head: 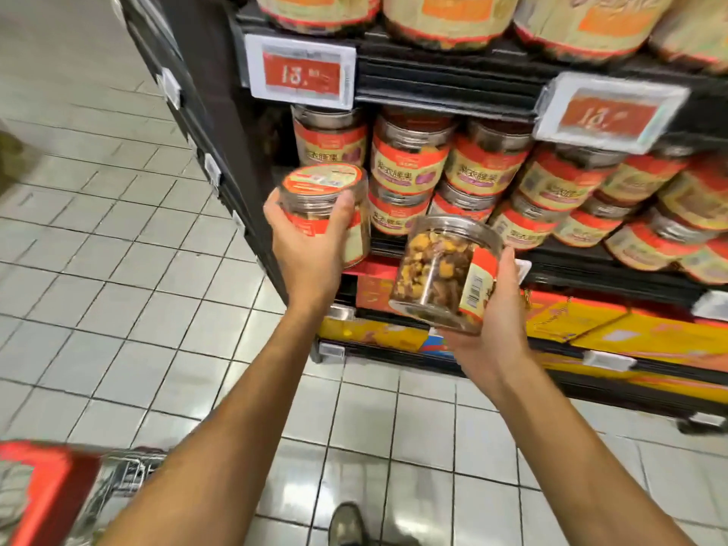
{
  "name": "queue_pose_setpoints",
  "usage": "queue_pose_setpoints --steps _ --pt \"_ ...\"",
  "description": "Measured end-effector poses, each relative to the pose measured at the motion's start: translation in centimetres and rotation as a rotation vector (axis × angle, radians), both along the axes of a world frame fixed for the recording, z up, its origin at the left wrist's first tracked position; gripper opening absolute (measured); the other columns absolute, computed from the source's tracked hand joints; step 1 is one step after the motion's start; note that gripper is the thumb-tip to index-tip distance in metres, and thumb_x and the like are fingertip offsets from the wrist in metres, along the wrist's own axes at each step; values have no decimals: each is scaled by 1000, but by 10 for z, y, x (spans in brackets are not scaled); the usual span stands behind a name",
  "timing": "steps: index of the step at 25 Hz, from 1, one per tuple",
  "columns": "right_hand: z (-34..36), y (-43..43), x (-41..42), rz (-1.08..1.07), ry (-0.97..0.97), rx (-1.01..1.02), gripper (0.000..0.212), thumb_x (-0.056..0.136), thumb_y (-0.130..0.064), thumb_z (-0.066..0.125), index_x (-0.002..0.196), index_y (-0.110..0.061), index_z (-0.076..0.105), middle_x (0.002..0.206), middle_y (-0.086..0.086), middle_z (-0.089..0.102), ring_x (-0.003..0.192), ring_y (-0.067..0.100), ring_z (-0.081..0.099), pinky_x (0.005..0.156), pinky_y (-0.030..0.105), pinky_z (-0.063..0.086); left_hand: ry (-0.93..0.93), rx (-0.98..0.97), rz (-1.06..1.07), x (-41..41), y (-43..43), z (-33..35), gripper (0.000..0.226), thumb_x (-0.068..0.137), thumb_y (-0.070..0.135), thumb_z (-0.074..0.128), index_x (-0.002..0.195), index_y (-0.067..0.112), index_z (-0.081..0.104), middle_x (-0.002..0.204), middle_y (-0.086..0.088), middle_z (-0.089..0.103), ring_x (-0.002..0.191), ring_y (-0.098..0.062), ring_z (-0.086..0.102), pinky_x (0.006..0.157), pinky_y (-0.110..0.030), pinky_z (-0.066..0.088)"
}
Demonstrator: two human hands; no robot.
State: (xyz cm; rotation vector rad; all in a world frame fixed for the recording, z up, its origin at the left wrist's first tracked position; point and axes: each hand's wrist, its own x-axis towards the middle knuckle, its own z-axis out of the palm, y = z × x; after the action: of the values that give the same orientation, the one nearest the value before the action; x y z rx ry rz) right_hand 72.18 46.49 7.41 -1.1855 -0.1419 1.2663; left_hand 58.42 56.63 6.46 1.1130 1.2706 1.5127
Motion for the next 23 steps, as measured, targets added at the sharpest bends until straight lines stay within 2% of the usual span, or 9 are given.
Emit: queue_pose_setpoints --steps 1,3,8,10,13,15,17,20,23 --pt "-4 1 -1 7 0 -10 55 89 -64 34 86 -26 74 87 -2 75 84 15 71 72 32 58 63 23 6 3 9 -4 83 63 58 69 126 12 40 115 -1 60 102 -9 62 90 -30 52" --pt "-11 -1 -3 11 -9 -22 54 89 -64 33 87 -29 74 89 -2 75 85 15 71 79 35 56 128 60 12 4 22 -18 89 64 57 70 131 10 35 121 -3 55 108 -12 59 94 -33 50" --pt "-22 -7 -1 1 -17 -33 51 89 -63 34 93 -30 73 92 -4 74 86 12 71 74 30 57 182 94 -1 7 51 -38 95 65 56 71 135 9 30 126 -2 49 112 -9 54 94 -16 45" --pt "-26 -8 -3 -7 -3 -35 50 89 -62 35 97 -29 72 95 -2 74 88 13 70 76 30 57 215 84 -9 11 59 -44 95 67 53 72 138 8 28 131 -5 47 116 -12 52 96 -14 42" --pt "-30 -7 -5 -11 -6 -33 51 90 -61 34 87 -30 74 90 -4 75 84 11 71 74 30 57 343 28 -121 10 66 -52 96 76 48 69 145 7 16 145 -11 33 132 -18 38 104 -15 30" --pt "-33 -6 -6 -9 -14 -31 49 91 -60 33 96 -28 70 90 -4 75 84 10 71 74 31 56 386 -1 -179 2 59 -57 97 80 47 66 148 8 8 152 -12 20 140 -22 27 111 -21 24" --pt "-32 -5 -6 -3 -17 -35 48 91 -60 32 103 -27 66 89 -4 74 84 11 71 72 31 56 455 73 -177 -10 35 -63 90 84 42 63 148 6 9 153 -14 17 141 -27 25 115 -33 27" --pt "-30 -4 -7 8 -22 -37 49 91 -60 32 106 -28 65 93 -2 74 88 13 70 74 32 56 779 306 -233 -19 -3 -77 70 91 22 55 146 1 18 154 -17 22 144 -25 19 116 -38 24" --pt "-28 -3 -9 40 -43 -28 50 92 -60 29 107 -27 64 90 -3 74 86 12 71 68 28 57 918 300 -316 -13 -1 -81 68 90 15 56 146 -1 21 155 -17 16 144 -27 14 116 -46 22"
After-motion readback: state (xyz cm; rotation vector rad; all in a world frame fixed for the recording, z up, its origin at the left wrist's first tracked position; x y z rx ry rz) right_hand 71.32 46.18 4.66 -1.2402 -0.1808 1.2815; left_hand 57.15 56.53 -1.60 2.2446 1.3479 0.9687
